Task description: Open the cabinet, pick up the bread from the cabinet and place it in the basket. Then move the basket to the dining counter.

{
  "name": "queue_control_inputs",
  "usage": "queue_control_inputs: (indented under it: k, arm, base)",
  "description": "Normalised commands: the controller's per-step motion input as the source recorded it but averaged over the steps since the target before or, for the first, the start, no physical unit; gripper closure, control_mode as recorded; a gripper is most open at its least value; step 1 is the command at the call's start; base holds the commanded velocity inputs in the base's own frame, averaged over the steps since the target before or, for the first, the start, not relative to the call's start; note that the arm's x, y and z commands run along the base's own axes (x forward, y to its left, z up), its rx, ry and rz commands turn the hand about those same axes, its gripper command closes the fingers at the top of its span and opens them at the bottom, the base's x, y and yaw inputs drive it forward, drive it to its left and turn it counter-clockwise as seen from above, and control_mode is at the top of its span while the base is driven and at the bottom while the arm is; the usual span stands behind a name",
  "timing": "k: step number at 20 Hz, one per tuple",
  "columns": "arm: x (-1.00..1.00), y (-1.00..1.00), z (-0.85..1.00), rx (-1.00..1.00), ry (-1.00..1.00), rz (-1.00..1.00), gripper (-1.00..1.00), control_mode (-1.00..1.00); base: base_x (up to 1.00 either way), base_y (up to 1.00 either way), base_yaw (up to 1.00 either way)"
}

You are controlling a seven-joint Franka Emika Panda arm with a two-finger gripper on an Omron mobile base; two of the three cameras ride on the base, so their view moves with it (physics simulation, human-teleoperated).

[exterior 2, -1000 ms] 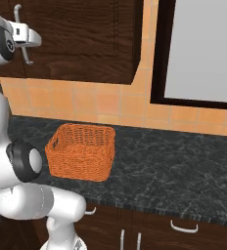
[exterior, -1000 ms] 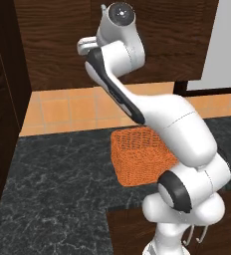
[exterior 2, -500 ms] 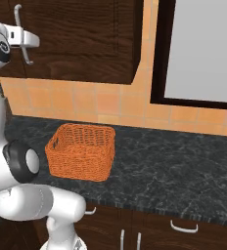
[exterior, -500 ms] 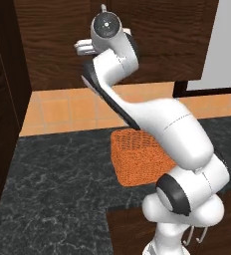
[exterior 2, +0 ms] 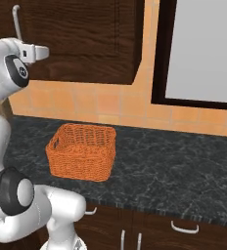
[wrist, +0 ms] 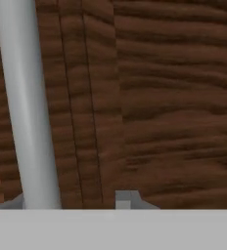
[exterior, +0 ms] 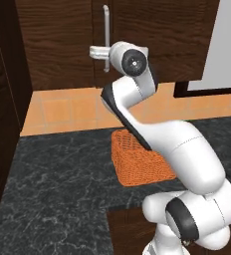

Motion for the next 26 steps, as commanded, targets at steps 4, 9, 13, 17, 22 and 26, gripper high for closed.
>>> queue_control_inputs:
  k: [4,9,13,17,22,26]
  arm:
    - [-0.41,-1.0,0.25,0.06,0.0,0.0,1.0,-1.0]
    - [-0.51,-1.0,0.24,0.05,0.0,0.0,1.0,-1.0]
    - [-0.56,-1.0,0.07,0.07,0.01,0.0,1.0,-1.0]
    - [-0.56,-1.0,0.01,0.07,0.02,0.0,1.0,-1.0]
    - [-0.57,-1.0,0.0,0.07,0.04,0.0,1.0,-1.0]
    - [-0.58,-1.0,0.0,0.04,0.07,0.0,1.0,-1.0]
  base:
    - [0.0,0.0,0.0]
    - [0.0,0.0,0.0]
    - [0.0,0.0,0.0]
    - [0.0,0.0,0.0]
    - [0.0,0.0,0.0]
    - [0.0,0.0,0.0]
